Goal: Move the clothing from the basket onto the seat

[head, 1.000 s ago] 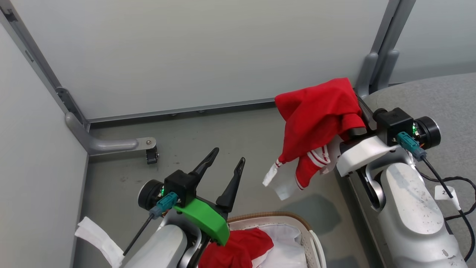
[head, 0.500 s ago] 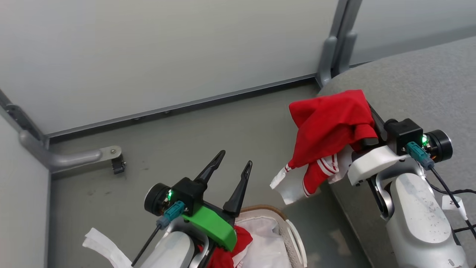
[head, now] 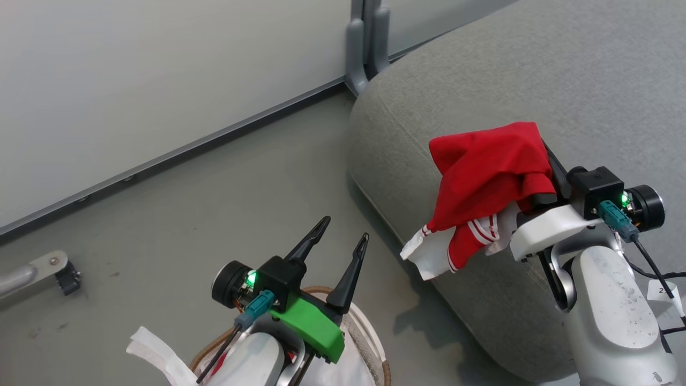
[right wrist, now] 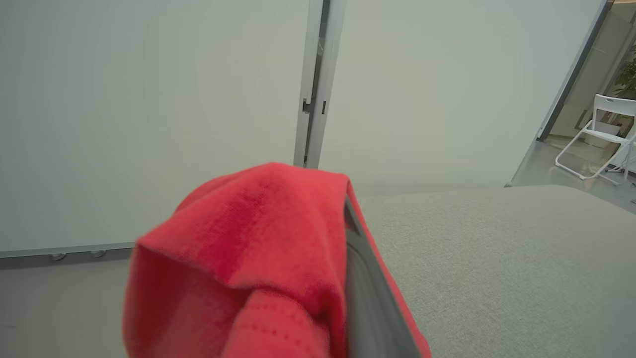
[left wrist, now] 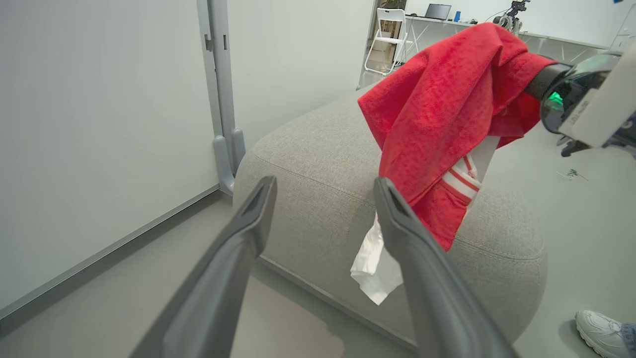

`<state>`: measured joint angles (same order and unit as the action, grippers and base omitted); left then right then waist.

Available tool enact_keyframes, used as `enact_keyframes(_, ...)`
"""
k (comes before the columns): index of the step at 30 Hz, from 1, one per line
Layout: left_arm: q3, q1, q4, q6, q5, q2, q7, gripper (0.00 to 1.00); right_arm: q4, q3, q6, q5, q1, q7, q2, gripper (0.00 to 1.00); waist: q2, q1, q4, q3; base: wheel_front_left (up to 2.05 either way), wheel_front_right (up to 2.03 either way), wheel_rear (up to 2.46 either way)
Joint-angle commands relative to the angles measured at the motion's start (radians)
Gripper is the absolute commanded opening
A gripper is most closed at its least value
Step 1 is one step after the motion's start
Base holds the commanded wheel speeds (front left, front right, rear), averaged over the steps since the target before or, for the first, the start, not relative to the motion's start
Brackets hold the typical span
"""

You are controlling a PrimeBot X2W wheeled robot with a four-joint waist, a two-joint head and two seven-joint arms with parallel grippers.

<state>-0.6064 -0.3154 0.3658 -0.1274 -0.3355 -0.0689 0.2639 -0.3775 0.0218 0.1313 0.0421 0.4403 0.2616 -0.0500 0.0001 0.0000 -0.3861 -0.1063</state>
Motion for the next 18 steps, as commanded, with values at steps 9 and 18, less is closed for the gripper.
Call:
enact_keyframes(9,-0.018,-0.033,0.005,-0.004,0.016,-0.014,0.001,1.0,0.016,0.032,-0.001,-0.004,0.006,0.005,-0.001,0.0,-0.0001,0.0,-0.077,-0.092,0.0,0.0,0.0)
enact_keyframes(18,-0.048,-0.111,-0.01,-0.004,0.042,-0.061,0.001,1.0,0.012,0.094,-0.001,0.07,0.156,0.005,-0.002,0.0,-0.0001,0.0,0.001,-0.237,0.0,0.0,0.0)
